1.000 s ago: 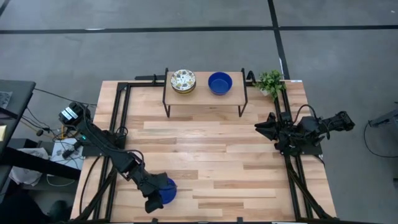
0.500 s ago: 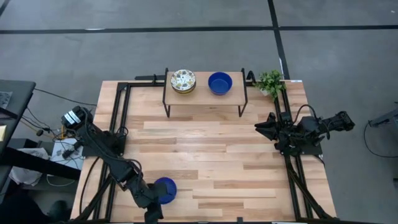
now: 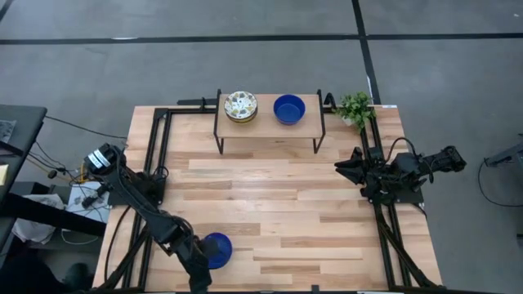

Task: Pick & Place Mini bowls
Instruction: Stack the blue bowl on top of the blue bowls on the shelf

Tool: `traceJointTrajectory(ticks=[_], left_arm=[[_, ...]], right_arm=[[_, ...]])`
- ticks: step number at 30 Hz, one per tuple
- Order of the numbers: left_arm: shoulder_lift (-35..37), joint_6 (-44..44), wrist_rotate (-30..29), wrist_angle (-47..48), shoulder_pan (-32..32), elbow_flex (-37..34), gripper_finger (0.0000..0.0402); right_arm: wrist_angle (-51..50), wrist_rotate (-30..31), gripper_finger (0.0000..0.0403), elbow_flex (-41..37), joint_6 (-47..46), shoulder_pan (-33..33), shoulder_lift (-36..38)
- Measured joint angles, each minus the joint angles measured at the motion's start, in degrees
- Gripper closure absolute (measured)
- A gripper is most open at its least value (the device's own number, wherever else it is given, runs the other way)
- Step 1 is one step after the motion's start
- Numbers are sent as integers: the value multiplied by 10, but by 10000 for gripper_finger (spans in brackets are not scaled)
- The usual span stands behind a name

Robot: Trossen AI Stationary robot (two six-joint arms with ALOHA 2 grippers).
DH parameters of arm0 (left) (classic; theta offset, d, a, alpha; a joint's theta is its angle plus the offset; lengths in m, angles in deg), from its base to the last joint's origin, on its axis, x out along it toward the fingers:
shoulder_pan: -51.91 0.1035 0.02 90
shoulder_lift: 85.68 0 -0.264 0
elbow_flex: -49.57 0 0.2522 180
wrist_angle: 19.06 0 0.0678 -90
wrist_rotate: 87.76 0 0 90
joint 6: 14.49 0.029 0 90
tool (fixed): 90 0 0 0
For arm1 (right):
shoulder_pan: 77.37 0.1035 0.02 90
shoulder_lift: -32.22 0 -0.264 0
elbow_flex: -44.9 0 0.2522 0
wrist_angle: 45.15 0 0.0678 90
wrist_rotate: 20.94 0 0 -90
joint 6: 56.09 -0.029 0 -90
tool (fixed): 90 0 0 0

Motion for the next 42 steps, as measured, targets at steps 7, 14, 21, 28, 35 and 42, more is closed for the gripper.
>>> traceJointTrajectory(ticks=[7, 14, 21, 28, 35, 42], left_arm=[[0, 104, -28, 4, -2, 0, 242], [0, 174, -51, 5, -10, 0, 242], [0, 251, -57, 16, -12, 0, 240], [0, 278, -57, 15, -12, 0, 242], [0, 269, -57, -2, -12, 0, 241], [0, 273, -57, -32, -12, -1, 241]], right_arm=[[0, 0, 301, 0, 0, 0, 0], [0, 0, 301, 0, 0, 0, 0], [0, 0, 301, 0, 0, 0, 0], [0, 0, 301, 0, 0, 0, 0], [0, 0, 301, 0, 0, 0, 0], [0, 0, 301, 0, 0, 0, 0]])
